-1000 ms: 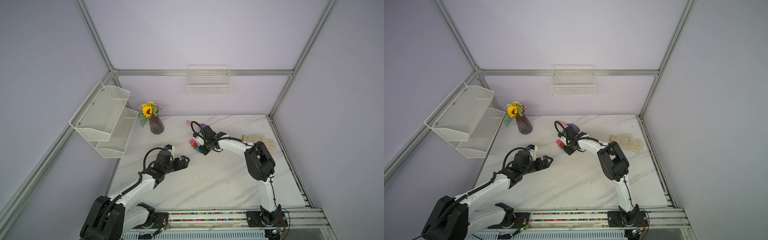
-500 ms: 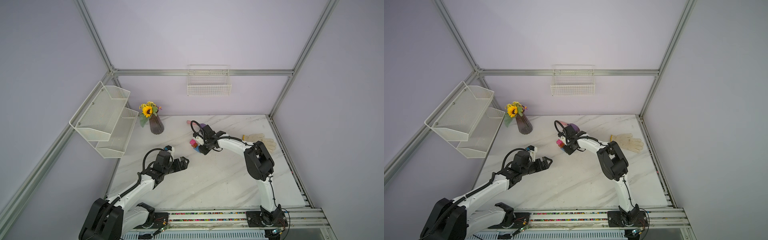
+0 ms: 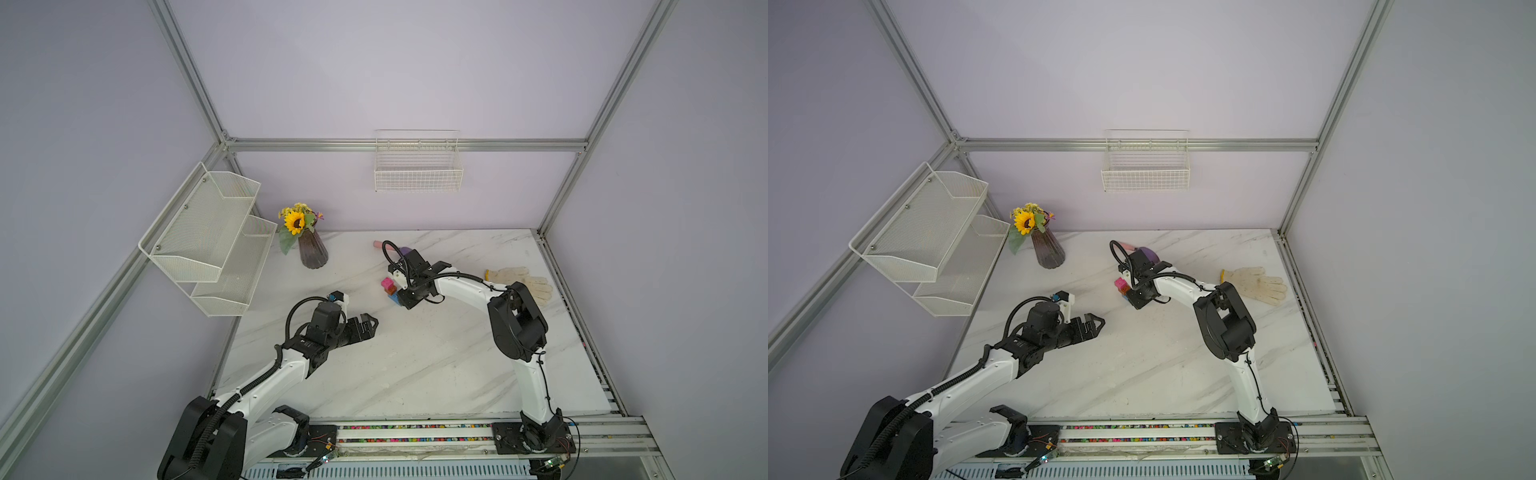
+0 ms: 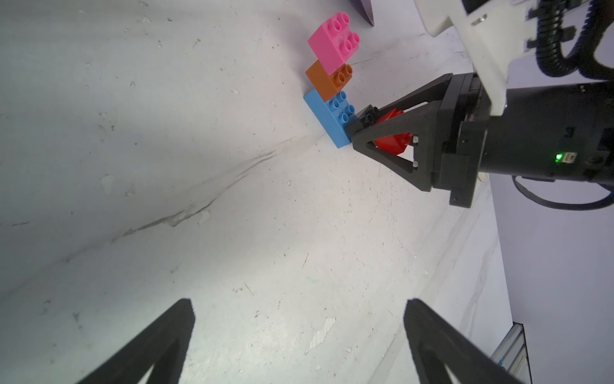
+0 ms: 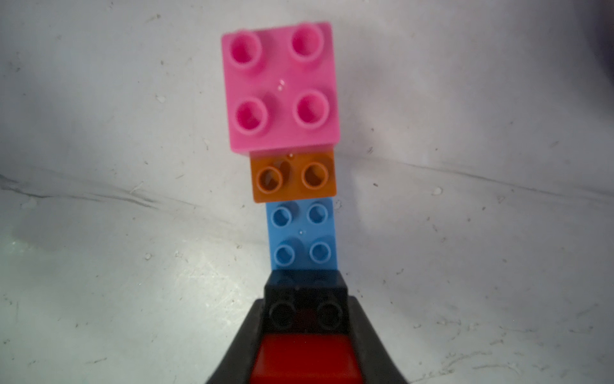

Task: Assemble the letter v with lego
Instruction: Assemble the lego brick with the lego brick.

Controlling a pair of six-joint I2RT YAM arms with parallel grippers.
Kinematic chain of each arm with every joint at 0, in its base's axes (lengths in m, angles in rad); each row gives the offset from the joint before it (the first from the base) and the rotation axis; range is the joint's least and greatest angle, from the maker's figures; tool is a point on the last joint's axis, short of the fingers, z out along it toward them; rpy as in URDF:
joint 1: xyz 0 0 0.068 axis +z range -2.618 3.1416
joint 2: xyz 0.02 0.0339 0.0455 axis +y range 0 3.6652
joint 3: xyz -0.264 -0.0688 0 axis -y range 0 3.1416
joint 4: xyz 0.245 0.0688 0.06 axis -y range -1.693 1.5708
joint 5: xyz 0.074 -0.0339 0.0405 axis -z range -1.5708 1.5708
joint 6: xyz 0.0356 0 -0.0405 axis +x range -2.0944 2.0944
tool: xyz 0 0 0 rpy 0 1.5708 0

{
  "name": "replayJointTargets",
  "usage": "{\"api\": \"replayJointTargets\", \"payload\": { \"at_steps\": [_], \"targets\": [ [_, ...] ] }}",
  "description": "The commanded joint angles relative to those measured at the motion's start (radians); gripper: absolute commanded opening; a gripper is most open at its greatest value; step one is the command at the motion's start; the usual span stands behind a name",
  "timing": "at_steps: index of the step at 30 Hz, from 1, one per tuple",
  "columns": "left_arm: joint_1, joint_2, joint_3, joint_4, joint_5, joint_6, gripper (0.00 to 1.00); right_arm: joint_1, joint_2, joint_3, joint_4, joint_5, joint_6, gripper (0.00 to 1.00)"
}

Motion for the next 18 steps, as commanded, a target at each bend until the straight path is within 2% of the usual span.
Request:
{"api": "replayJointTargets", "payload": {
  "at_steps": [1, 6, 13, 18],
  "targets": [
    [-0.005, -0.014, -0.011, 0.005, -0.005, 0.025, 1.00, 0.006, 0.066, -0.071, -0.192, 0.038, 0.003, 0.00],
    [-0.005, -0.009, -0.009, 0.006, -0.006, 0.025, 1.00, 0.010, 0.074, -0.068, -0.187, 0.064, -0.067, 0.00],
    [-0.005, -0.013, -0.003, -0.014, -0.009, 0.035, 1.00, 0.010, 0.095, -0.033, -0.227, 0.031, -0.139, 0.00],
    [-0.005, -0.022, -0.006, -0.023, -0.013, 0.035, 1.00, 0.008, 0.096, -0.027, -0.228, 0.007, -0.138, 0.00]
  ]
}}
